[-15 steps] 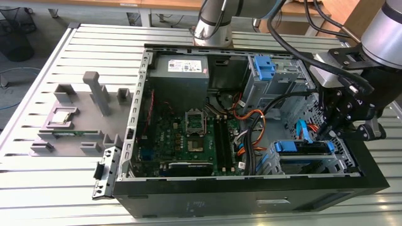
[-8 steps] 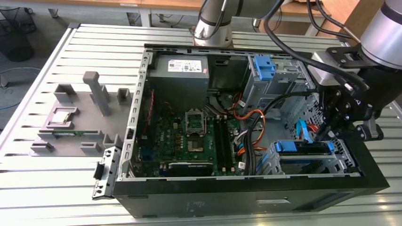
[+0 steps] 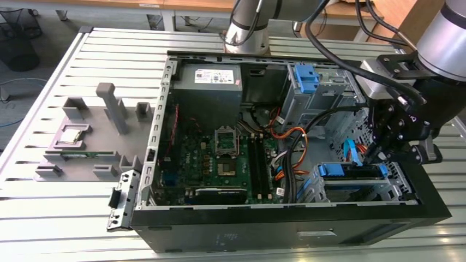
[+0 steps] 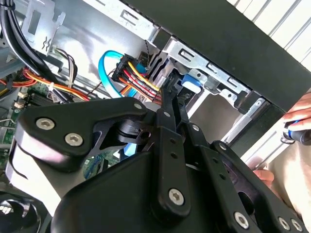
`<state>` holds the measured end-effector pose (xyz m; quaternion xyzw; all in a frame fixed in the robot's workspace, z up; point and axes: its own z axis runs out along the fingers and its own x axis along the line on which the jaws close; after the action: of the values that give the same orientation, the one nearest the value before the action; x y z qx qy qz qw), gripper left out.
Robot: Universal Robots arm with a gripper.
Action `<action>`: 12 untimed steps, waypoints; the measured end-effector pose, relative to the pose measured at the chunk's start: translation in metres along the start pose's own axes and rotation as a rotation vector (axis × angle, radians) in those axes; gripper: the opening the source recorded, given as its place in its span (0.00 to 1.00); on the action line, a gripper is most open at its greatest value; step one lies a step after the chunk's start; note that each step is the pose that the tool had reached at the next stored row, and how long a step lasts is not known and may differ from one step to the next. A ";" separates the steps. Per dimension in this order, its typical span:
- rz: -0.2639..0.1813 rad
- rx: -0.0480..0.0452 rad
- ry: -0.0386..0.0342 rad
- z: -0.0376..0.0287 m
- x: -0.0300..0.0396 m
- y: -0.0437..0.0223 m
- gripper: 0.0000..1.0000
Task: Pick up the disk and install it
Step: 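Insert the second disk wire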
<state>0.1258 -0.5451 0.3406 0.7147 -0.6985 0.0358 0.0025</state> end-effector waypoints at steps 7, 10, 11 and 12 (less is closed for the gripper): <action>0.000 0.0001 -0.0001 0.0009 0.0023 0.0001 0.17; 0.000 0.0028 -0.0026 0.0024 0.0023 0.0010 0.17; 0.000 0.0040 -0.0032 0.0030 0.0022 0.0014 0.17; 0.000 0.0047 -0.0031 0.0035 0.0022 0.0018 0.17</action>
<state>0.1243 -0.5476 0.3372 0.7146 -0.6985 0.0364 -0.0003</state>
